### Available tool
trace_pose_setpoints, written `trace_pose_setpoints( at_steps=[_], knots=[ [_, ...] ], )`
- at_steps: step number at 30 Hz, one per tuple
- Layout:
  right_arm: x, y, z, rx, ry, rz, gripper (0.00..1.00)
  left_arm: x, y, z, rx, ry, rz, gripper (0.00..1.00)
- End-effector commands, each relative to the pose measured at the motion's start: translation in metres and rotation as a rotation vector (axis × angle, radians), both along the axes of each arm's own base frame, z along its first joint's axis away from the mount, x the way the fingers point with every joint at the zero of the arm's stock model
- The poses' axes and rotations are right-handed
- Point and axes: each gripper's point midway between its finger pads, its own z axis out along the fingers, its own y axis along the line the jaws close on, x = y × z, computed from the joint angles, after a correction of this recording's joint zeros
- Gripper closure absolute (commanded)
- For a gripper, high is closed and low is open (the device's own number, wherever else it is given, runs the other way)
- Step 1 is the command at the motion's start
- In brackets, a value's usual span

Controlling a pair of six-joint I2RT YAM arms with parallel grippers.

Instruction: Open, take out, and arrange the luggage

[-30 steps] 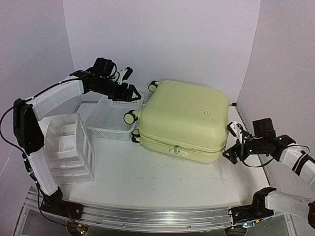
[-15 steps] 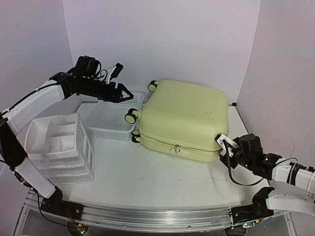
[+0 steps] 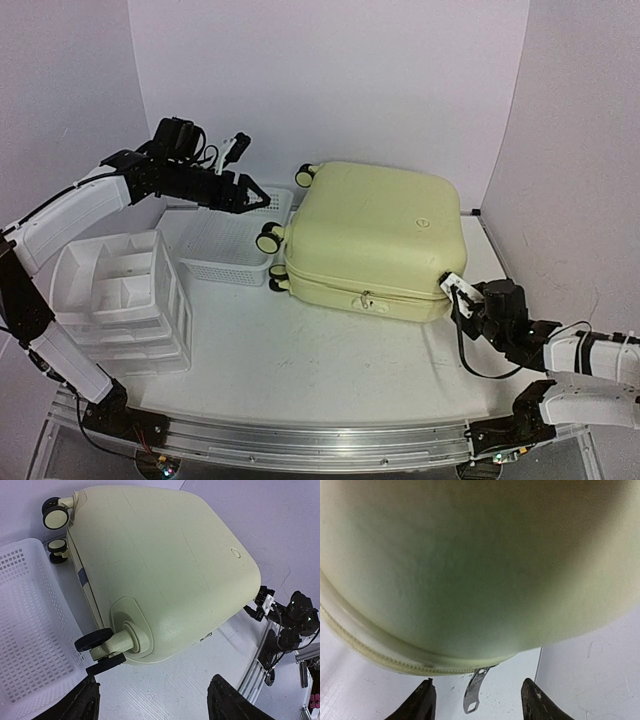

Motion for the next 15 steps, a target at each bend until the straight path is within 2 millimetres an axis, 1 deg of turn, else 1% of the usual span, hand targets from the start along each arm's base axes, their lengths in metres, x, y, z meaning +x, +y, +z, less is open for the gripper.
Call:
trace_pose_setpoints(
  at_steps=[1, 3, 5, 7, 9, 12, 15],
  knots=[
    [0.000, -0.017, 0.001, -0.043, -0.030, -0.069, 0.49, -0.002, 0.002, 0.019, -0.028, -0.070, -0.013, 0.26],
    [-0.001, -0.018, 0.005, -0.026, -0.050, -0.073, 0.50, -0.002, 0.001, 0.018, -0.028, -0.067, -0.015, 0.26],
    [-0.003, -0.017, 0.007, 0.041, -0.056, -0.059, 0.48, -0.002, 0.001, 0.017, -0.031, -0.062, -0.016, 0.26],
    [-0.001, -0.026, 0.004, 0.086, -0.042, -0.086, 0.48, -0.002, 0.000, 0.017, -0.037, -0.058, -0.022, 0.26],
    [0.002, -0.029, 0.001, 0.121, -0.022, -0.083, 0.48, -0.003, 0.000, 0.017, -0.042, -0.056, -0.025, 0.26],
    [0.006, -0.023, -0.001, 0.178, 0.014, -0.030, 0.45, -0.004, 0.000, 0.019, -0.046, -0.062, -0.026, 0.26],
    [0.005, -0.017, -0.006, 0.188, 0.041, 0.013, 0.37, -0.005, 0.001, 0.021, -0.048, -0.067, -0.027, 0.26]
  ],
)
